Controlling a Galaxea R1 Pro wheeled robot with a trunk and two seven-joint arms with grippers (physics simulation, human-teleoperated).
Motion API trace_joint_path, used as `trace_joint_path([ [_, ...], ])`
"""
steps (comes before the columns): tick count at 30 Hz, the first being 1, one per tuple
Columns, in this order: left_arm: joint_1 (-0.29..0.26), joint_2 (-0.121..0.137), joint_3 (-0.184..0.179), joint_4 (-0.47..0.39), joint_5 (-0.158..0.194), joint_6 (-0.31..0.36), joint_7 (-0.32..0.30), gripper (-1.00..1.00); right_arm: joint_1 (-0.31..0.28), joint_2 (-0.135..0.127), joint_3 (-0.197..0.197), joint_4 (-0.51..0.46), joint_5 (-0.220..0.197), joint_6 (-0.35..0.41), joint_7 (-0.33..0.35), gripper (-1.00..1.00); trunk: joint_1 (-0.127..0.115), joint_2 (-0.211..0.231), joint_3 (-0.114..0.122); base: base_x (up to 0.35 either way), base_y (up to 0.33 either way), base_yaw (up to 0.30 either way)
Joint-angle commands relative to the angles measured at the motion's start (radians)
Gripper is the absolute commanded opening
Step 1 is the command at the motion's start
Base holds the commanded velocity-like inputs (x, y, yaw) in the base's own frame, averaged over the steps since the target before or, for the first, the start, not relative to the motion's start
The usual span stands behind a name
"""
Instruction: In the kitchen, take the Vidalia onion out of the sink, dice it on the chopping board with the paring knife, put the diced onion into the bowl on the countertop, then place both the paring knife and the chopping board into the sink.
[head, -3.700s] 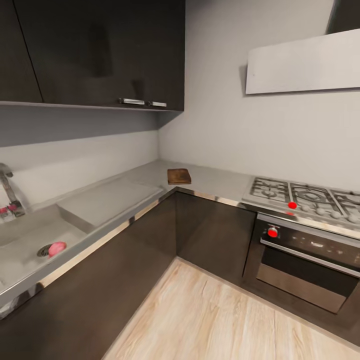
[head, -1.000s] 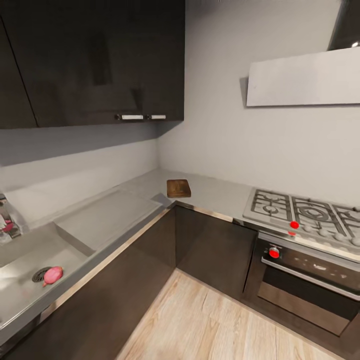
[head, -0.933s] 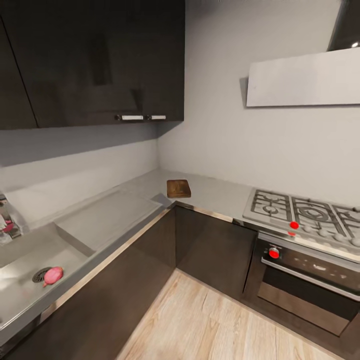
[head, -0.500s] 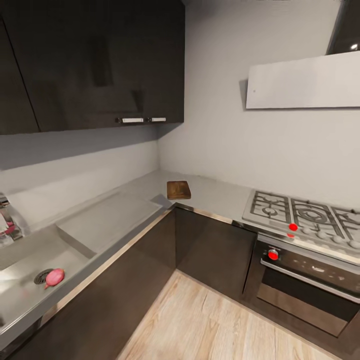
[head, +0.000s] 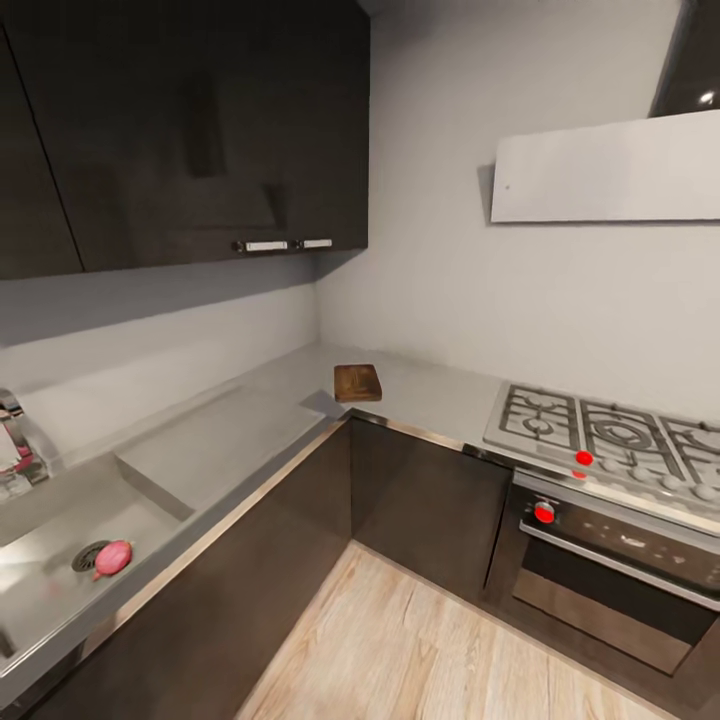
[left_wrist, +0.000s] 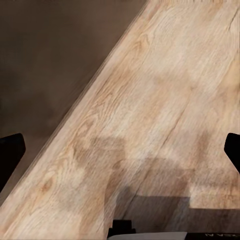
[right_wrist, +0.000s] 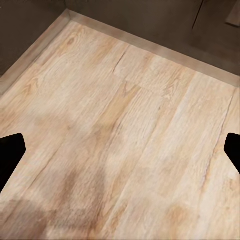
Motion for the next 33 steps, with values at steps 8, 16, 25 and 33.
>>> trace_joint_path([
  [8,0.000,0.000,0.001,0.000,0.001,-0.002,0.000,1.00,0.000,0.000,0.000,0.000,0.000,-0.002,0.000,1.00,-0.031,0.055,0.024,0.000,0.000,0.000],
  [16,0.000,0.000,0.001,0.000,0.000,-0.002,0.000,1.00,0.000,0.000,0.001,0.000,0.000,-0.003,0.000,1.00,-0.061,0.111,0.049,0.000,0.000,0.000],
  [25,0.000,0.000,0.001,0.000,0.000,-0.002,0.000,1.00,0.000,0.000,0.001,0.000,0.000,-0.003,0.001,1.00,-0.096,0.174,0.088,0.000,0.000,-0.059],
  [33,0.000,0.000,0.001,0.000,0.001,-0.002,0.000,1.00,0.000,0.000,0.001,0.000,0.000,-0.003,0.000,1.00,-0.126,0.230,0.125,0.000,0.000,-0.093],
])
